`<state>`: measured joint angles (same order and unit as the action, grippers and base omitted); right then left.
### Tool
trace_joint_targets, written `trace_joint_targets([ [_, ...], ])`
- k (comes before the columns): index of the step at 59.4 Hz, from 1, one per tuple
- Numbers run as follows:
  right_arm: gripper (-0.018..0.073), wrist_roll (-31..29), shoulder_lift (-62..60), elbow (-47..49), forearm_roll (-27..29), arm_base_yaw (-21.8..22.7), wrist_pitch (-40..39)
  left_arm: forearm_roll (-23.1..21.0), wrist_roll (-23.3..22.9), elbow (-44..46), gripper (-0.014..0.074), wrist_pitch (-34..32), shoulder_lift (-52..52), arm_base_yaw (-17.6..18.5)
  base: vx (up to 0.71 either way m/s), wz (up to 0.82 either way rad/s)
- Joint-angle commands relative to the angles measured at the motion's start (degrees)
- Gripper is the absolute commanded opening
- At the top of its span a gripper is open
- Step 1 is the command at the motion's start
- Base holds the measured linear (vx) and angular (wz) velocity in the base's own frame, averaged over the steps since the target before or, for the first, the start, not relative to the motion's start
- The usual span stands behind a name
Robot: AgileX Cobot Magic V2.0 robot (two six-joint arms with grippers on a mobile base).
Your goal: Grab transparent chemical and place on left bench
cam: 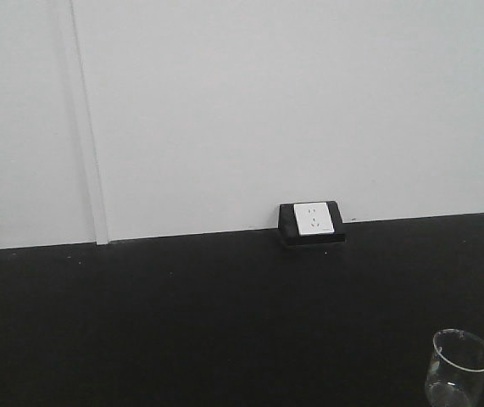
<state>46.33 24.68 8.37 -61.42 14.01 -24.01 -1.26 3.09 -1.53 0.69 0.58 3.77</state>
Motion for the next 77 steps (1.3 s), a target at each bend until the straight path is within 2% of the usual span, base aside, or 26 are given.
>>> trace_joint_targets([
  [1, -0.0003, 0.0, 0.3, 1.6, 1.1, 0.3, -2.1, 0.0, -0.4, -0.9, -0.0004, -4.5, 1.1, 0.1, 0.0, 0.0],
  [43, -0.0003, 0.0, 0.3, 1.6, 1.1, 0.3, -2.2, 0.0, -0.4, -0.9, -0.0004, -4.5, 1.1, 0.1, -0.02, 0.01],
  [77, -0.0003, 0.0, 0.3, 1.6, 1.1, 0.3, -2.2, 0.0, -0.4, -0.9, -0.0004, -4.5, 1.1, 0.1, -0.24, 0.13],
])
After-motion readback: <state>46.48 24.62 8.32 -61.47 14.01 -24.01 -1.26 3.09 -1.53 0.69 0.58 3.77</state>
